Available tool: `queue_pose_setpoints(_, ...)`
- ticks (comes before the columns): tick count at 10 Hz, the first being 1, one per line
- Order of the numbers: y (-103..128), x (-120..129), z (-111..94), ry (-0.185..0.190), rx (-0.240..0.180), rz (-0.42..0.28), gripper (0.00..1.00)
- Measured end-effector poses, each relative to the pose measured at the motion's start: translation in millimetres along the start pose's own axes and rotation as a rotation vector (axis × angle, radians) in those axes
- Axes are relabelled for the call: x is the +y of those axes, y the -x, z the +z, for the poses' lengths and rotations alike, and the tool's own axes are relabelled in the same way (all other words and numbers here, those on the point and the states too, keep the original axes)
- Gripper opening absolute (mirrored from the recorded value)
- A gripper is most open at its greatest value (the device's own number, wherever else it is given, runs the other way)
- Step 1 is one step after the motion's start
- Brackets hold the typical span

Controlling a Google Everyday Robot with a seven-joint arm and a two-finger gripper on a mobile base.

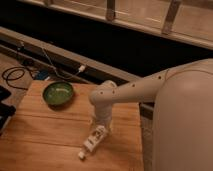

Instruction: Place the bottle in the ceramic bowl

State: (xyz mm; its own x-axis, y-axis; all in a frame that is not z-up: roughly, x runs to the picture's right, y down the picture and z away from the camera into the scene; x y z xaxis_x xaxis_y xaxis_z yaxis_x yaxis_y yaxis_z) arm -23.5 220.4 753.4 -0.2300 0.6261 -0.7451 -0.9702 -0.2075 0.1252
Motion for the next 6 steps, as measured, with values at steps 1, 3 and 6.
queue_pose_setpoints(1, 2, -2, 4, -0.010, 0.004, 0.002, 0.65)
queue_pose_setpoints(3, 0, 9, 18, -0.034, 0.024, -0.013, 0.65)
queue_pose_setpoints(6, 4, 15, 48, -0.080, 0.071, -0.023, 0.65)
